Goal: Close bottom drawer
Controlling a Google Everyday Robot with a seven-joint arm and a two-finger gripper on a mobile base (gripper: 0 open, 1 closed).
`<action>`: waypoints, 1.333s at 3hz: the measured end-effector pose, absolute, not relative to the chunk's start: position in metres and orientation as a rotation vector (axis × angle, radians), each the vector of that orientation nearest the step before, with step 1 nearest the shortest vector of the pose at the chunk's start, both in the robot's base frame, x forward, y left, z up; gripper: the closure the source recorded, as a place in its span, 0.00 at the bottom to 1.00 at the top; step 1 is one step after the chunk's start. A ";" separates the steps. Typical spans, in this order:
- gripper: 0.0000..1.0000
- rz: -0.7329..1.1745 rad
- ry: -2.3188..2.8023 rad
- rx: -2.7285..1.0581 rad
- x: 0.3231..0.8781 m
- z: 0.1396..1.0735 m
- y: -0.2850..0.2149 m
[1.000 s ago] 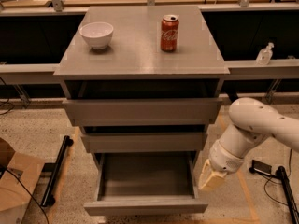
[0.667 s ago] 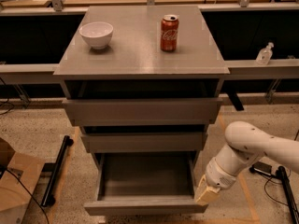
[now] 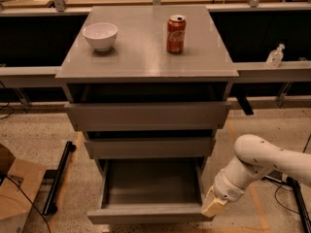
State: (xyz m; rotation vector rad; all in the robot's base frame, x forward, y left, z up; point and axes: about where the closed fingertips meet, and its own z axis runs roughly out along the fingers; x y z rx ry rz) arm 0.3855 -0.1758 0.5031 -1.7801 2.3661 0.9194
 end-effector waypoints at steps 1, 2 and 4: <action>1.00 0.908 2.324 -1.804 0.395 0.480 -0.174; 1.00 0.911 2.292 -1.816 0.407 0.449 -0.175; 1.00 0.978 2.276 -1.802 0.419 0.404 -0.175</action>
Offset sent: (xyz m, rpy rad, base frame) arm 0.0371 -0.0035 -0.0936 0.0515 -0.0576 0.0450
